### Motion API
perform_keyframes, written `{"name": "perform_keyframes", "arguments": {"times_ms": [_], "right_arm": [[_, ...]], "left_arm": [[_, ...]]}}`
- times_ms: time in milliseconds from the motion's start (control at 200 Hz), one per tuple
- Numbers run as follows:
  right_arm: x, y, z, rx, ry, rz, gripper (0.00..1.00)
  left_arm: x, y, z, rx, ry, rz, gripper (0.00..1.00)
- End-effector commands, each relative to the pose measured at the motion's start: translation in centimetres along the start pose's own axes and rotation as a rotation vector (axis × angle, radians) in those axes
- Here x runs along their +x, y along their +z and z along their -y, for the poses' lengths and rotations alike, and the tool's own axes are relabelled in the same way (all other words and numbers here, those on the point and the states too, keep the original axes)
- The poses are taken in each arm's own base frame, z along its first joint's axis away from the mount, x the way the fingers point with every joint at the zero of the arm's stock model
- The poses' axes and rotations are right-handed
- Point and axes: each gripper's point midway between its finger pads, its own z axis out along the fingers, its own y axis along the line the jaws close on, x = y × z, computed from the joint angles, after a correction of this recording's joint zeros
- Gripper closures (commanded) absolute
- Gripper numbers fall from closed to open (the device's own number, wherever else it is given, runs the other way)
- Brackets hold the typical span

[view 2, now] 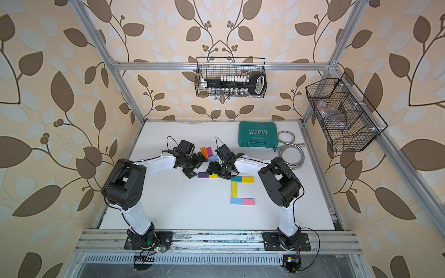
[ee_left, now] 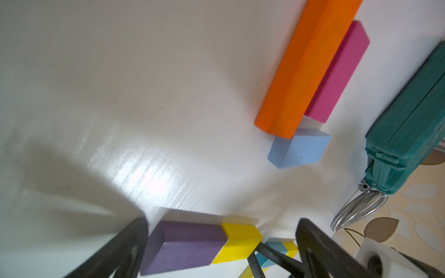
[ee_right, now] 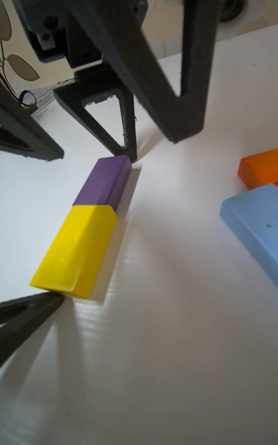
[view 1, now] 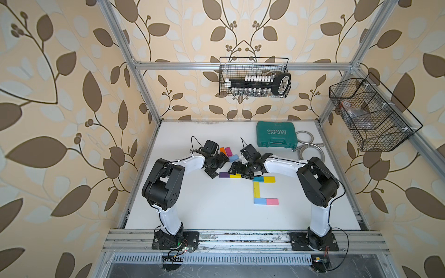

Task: Assemble the letter c with building blocks
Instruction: Assemble the building block at the center of the board, then pick up the building block from the center of the board.

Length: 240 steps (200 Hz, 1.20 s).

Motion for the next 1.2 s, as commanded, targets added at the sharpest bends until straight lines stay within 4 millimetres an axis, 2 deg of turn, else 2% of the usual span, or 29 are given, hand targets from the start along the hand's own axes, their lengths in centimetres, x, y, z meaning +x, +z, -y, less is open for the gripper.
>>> {"name": "perform_keyframes", "arguments": {"times_ms": [0,180,310,420,510,620,765,945,1050,1195], "right_arm": [[0.9,0.7,2.9,0.086,0.017,-0.029,0.15],[0.5,0.0,3.1,0.082,0.026,-0.013,0.15],[0.2,-1.1,2.5,0.060,0.011,0.005,0.15],[-0.5,-2.7,0.7,0.011,-0.029,0.031,0.15],[-1.3,-4.6,-1.2,-0.036,-0.065,0.065,0.15],[-2.1,-7.2,-2.9,-0.063,-0.099,0.114,0.15],[-2.6,-10.4,-3.1,-0.042,-0.103,0.179,0.15],[-2.0,-13.2,-1.2,0.013,-0.097,0.232,0.15],[-1.3,-13.8,0.2,0.026,-0.086,0.238,0.15],[-0.7,-14.0,2.0,0.041,-0.061,0.231,0.15]], "left_arm": [[0.0,0.4,-0.4,-0.042,0.014,0.002,0.01],[-0.5,0.0,0.5,-0.040,0.042,0.014,0.01],[-2.2,-1.3,1.4,-0.032,0.068,0.049,0.01],[-4.3,-3.9,3.2,-0.020,0.126,0.102,0.01],[-5.6,-5.9,4.5,-0.080,0.228,0.120,0.01],[-6.8,-6.6,4.8,-0.208,0.312,0.112,0.02],[-7.6,-5.0,4.7,-0.295,0.315,0.064,0.06],[-7.7,-2.4,4.7,-0.317,0.318,0.022,0.10],[-7.6,-1.5,5.0,-0.336,0.344,0.030,0.09],[-7.6,-0.1,4.5,-0.369,0.345,0.025,0.10]]}}
